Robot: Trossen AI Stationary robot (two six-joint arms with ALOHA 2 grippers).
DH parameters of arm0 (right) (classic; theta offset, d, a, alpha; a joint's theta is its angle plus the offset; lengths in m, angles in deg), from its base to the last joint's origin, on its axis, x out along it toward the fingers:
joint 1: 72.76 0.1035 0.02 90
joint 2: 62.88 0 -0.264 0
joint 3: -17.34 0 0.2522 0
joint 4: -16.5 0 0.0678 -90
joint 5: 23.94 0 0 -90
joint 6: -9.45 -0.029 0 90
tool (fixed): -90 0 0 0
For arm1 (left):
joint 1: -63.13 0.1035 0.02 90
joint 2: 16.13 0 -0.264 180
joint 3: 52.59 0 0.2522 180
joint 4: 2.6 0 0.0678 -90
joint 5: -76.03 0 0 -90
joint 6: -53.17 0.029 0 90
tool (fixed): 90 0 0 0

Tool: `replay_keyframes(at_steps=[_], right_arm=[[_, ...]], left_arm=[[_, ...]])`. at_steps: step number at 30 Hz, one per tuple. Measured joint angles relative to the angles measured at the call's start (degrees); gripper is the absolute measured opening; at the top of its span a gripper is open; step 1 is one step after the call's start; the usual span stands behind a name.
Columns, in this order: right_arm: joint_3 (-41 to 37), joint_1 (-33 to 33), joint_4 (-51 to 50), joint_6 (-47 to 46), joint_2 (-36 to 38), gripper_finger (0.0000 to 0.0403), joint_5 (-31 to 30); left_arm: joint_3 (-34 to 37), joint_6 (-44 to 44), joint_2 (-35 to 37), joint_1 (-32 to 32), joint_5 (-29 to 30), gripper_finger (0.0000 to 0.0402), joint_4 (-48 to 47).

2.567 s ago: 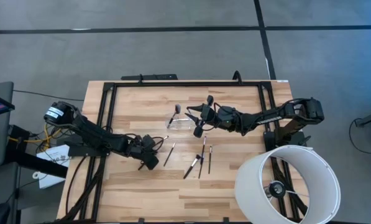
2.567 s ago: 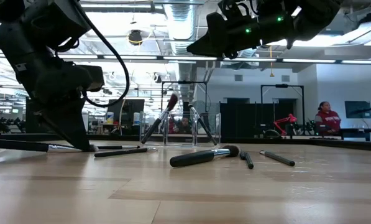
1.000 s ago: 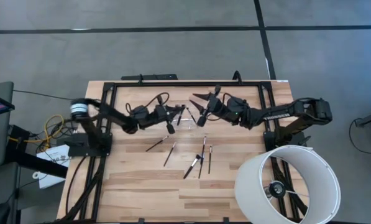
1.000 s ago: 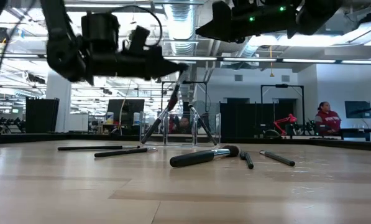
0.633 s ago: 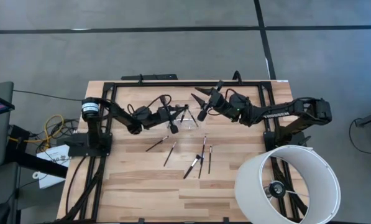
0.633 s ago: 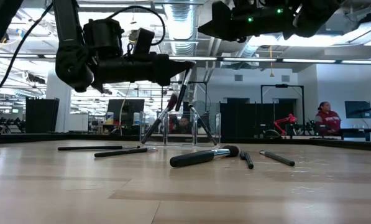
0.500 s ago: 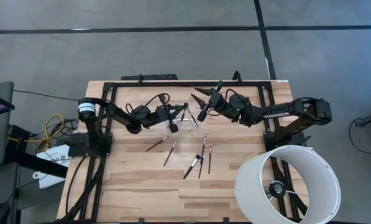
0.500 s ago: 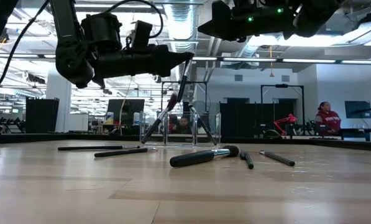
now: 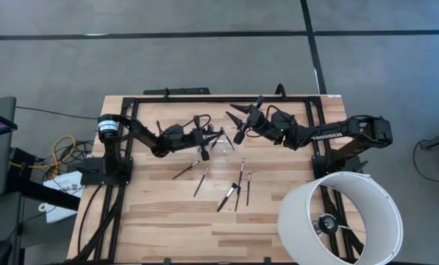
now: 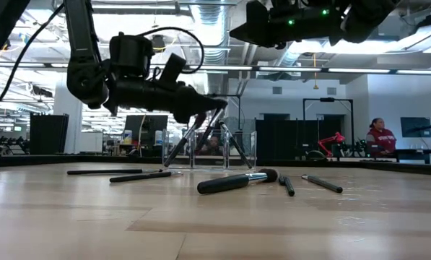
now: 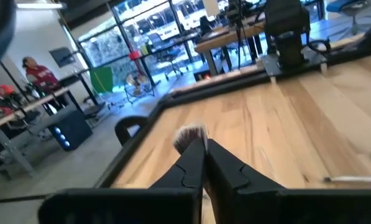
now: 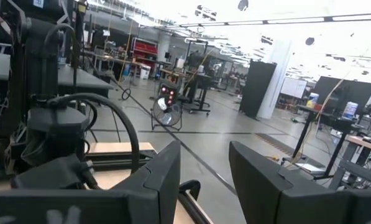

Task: Put items in baskets/containers
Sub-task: Put the powder brush into the transparent organizer

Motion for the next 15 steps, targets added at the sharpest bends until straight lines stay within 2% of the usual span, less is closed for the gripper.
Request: replay_keyframes(at_steps=[7,10,15], right_arm=[[0.00,1.15,-2.14,-0.07,0.00,0.0129,1.76],[0.00,2.00,-3.66,-0.07,0.00,0.0129,6.31],[0.00,3.27,-8.42,-0.35,0.00,0.0129,14.99]], left_arm=[[0.03,-0.18,-0.01,-1.01,0.72,0.0032,-1.95],[0.03,-0.19,1.06,-1.00,1.19,0.0051,-2.13],[0.08,-3.22,7.19,-1.02,3.04,0.0093,-2.80]])
